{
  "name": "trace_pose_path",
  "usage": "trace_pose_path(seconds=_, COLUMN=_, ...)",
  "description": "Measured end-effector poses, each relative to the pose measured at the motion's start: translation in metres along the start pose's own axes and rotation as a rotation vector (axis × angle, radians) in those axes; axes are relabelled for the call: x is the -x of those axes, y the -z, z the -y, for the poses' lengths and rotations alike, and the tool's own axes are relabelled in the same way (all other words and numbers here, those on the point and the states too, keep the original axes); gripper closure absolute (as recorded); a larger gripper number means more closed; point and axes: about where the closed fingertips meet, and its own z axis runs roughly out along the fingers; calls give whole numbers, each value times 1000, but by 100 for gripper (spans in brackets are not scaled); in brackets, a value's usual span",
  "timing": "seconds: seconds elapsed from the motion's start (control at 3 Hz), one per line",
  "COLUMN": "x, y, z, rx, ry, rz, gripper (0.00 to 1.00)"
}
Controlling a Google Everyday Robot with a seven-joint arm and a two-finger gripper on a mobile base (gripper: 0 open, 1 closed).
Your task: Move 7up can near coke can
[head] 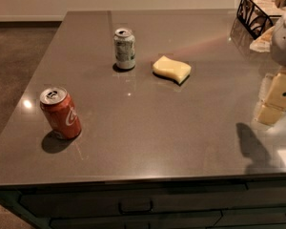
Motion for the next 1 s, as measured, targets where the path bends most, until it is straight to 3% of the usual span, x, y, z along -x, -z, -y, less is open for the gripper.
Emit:
trace_pose_path(seconds=0.67, x=12, y=0, z=7, rx=-10, ry=-17, rz=29, gripper=0)
trace_pose_path(seconds=1.0, x=47, y=-6, z=22, rx=-29, ry=-8, rz=81, gripper=0)
